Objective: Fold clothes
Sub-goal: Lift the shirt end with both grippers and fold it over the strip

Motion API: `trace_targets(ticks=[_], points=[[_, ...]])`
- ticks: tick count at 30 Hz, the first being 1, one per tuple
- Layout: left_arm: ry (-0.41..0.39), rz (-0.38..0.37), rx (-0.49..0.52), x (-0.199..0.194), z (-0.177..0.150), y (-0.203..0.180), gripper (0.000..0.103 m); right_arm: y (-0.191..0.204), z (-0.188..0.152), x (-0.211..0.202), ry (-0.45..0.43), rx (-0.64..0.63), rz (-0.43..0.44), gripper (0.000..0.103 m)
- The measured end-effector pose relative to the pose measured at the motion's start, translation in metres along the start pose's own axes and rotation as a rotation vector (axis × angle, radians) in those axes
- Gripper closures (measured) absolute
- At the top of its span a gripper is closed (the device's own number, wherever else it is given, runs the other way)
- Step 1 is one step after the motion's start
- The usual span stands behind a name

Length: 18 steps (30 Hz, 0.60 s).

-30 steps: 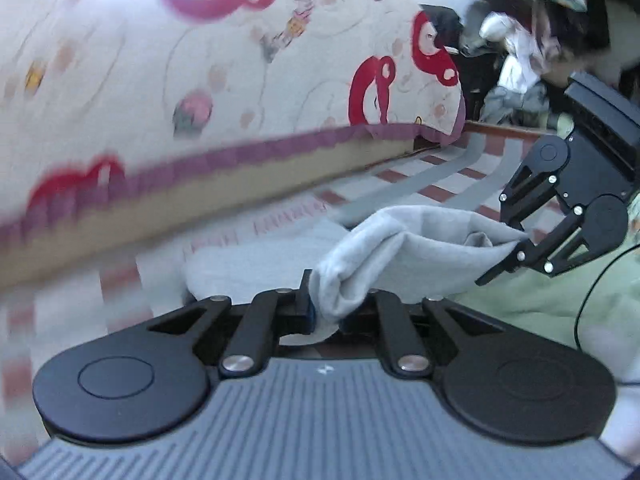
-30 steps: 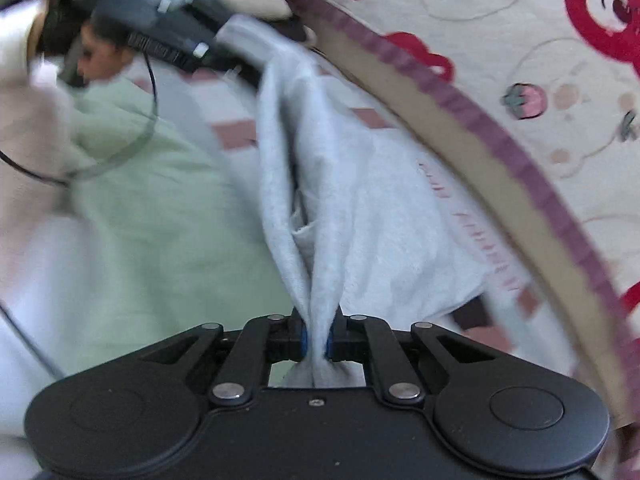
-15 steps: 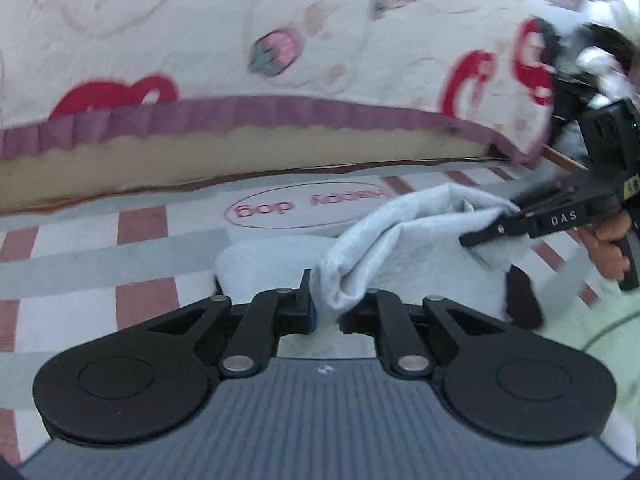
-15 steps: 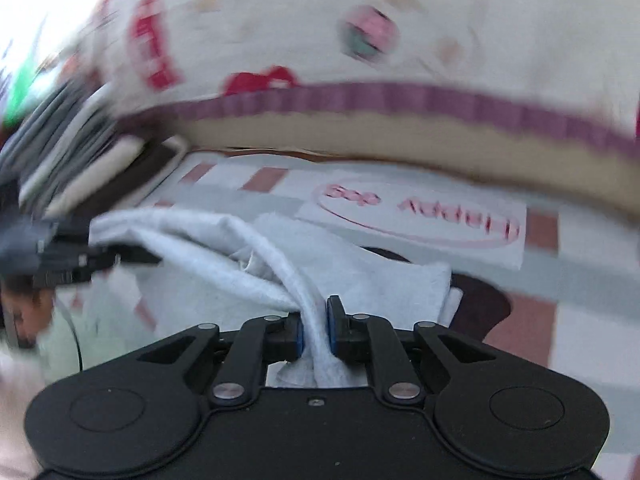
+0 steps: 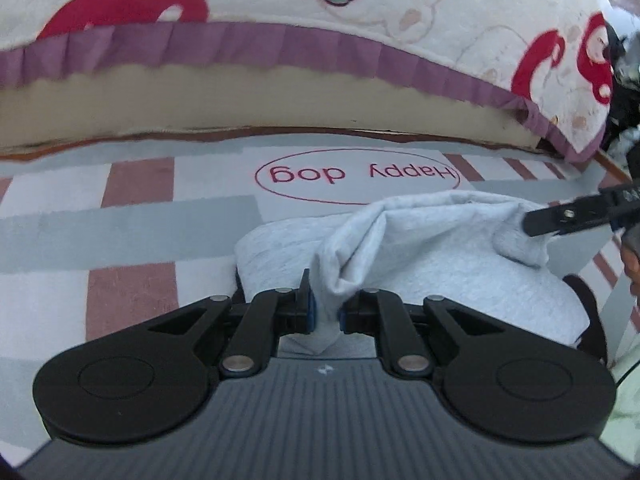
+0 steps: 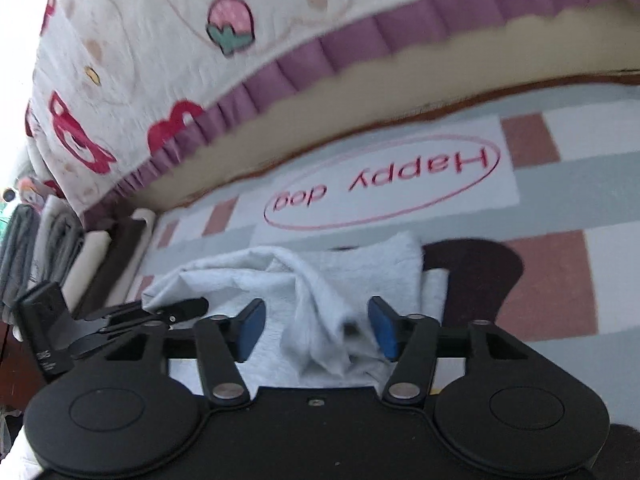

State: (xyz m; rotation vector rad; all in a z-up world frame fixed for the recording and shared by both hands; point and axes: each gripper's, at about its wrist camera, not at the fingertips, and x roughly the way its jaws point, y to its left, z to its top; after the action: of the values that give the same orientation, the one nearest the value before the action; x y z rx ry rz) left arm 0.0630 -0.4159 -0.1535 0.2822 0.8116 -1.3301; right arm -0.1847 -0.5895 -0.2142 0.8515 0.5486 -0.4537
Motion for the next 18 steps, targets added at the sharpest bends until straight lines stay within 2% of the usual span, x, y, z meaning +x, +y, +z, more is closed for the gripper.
trace_targets(ticks=[2,6,7,8,9,10,12,14,16,18], points=[[-0.002,0.000,-0.015,0.001,0.000,0.002,0.093,-0.002,-0.005,-0.002,-0.018,-0.023,-0.014,0.039],[0.002,0.015,-0.028,0.005,-0.002,0.003,0.093,-0.003,-0.010,0.016,-0.003,-0.052,-0.144,0.037],[0.001,0.021,-0.037,0.005,-0.003,0.004,0.093,-0.003,-0.011,0.018,-0.031,-0.059,-0.153,0.040],[-0.002,0.025,-0.048,0.003,-0.003,0.005,0.093,-0.005,-0.014,0.016,-0.072,-0.069,-0.144,0.049],[-0.004,0.027,-0.057,0.001,-0.002,0.005,0.093,-0.005,-0.014,0.016,-0.096,-0.075,-0.121,0.080],[-0.007,0.029,-0.067,-0.001,-0.002,0.006,0.093,-0.005,-0.012,0.016,-0.102,-0.066,-0.117,0.085],[-0.031,0.035,-0.071,-0.009,0.001,0.006,0.093,-0.004,-0.008,0.015,-0.109,-0.042,-0.114,0.086],[-0.053,0.039,-0.078,-0.013,0.002,0.008,0.090,0.003,-0.007,0.018,-0.094,-0.084,-0.154,0.087],[-0.076,0.056,-0.089,-0.012,0.002,0.012,0.085,0.012,-0.009,0.024,-0.076,-0.159,-0.221,0.088],[-0.088,0.108,-0.094,-0.008,0.000,0.018,0.083,0.022,-0.012,0.030,-0.066,-0.238,-0.292,0.085]])
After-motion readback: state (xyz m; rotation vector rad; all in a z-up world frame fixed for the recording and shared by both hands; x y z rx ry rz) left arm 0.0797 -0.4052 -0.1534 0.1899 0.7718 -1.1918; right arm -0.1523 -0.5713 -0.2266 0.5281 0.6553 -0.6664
